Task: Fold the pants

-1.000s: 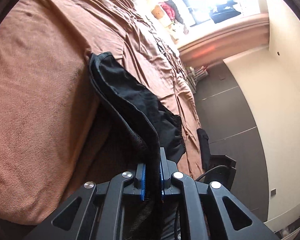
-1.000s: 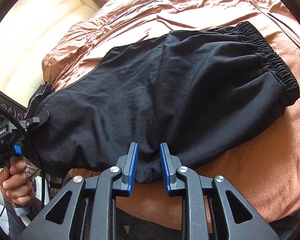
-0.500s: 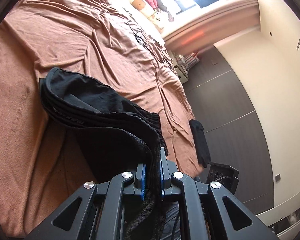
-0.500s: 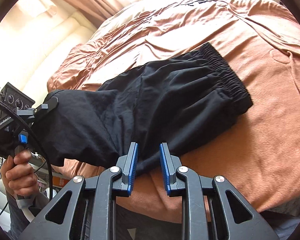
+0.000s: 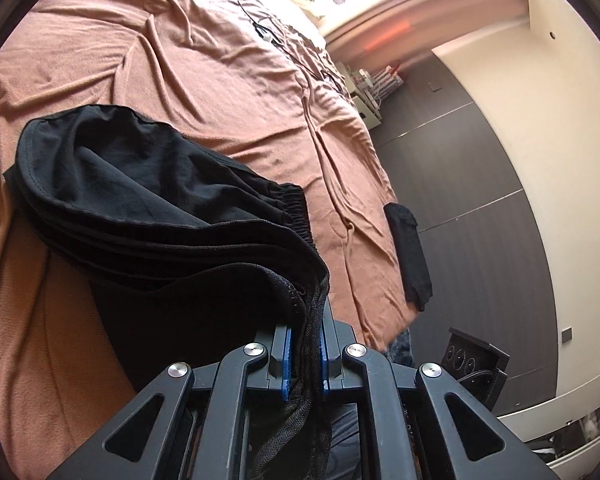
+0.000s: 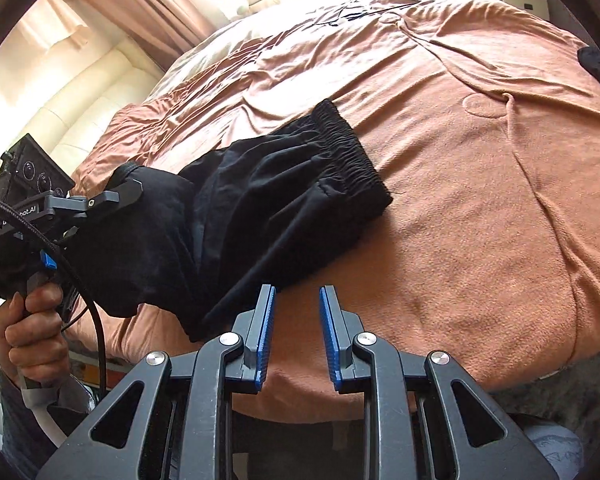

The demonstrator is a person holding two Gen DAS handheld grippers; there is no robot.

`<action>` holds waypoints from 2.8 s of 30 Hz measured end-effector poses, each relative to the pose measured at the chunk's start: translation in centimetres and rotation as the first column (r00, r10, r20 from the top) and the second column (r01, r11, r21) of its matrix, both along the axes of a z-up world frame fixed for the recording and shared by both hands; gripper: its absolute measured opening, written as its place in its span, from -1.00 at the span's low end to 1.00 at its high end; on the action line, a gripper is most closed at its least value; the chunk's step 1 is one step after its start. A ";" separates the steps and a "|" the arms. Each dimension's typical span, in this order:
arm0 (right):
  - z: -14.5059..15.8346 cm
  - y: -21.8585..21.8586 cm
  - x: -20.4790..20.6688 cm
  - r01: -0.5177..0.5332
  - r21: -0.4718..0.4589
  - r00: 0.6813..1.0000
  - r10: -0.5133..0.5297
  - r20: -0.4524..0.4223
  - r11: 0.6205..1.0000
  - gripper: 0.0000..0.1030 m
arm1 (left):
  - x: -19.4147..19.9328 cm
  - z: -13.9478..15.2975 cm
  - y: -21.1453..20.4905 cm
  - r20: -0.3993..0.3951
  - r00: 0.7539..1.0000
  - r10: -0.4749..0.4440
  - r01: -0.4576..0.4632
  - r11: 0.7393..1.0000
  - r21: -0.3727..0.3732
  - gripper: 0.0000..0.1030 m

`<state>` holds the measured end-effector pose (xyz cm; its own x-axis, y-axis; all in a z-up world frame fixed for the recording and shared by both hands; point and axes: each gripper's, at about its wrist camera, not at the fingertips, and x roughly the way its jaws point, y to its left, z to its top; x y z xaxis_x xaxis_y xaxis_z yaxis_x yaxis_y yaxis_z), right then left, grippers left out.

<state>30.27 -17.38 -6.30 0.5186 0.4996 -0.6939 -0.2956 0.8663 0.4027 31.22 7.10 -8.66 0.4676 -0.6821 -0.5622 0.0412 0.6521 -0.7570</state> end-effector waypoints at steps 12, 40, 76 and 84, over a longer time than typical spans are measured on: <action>1.5 -2.2 -2.6 0.067 -0.043 0.998 -0.067 0.015 0.997 -0.26 | 2.2 -3.9 -3.6 -0.126 0.991 -0.034 0.039 0.999 0.034 0.03; 2.2 -0.6 1.5 0.010 0.100 1.000 -0.010 0.006 0.995 0.61 | 0.8 -6.6 7.6 -0.159 0.966 0.204 -0.202 0.979 0.030 0.92; 0.3 2.7 3.7 -0.105 0.042 0.994 0.105 -0.016 0.994 -0.87 | 9.2 1.5 5.5 0.041 0.981 0.189 -0.194 0.966 0.173 -0.73; 0.0 0.2 3.1 -0.069 0.088 0.997 0.070 -0.009 0.994 -0.88 | 12.1 2.3 1.4 0.045 0.994 0.103 -0.111 0.969 0.221 -0.73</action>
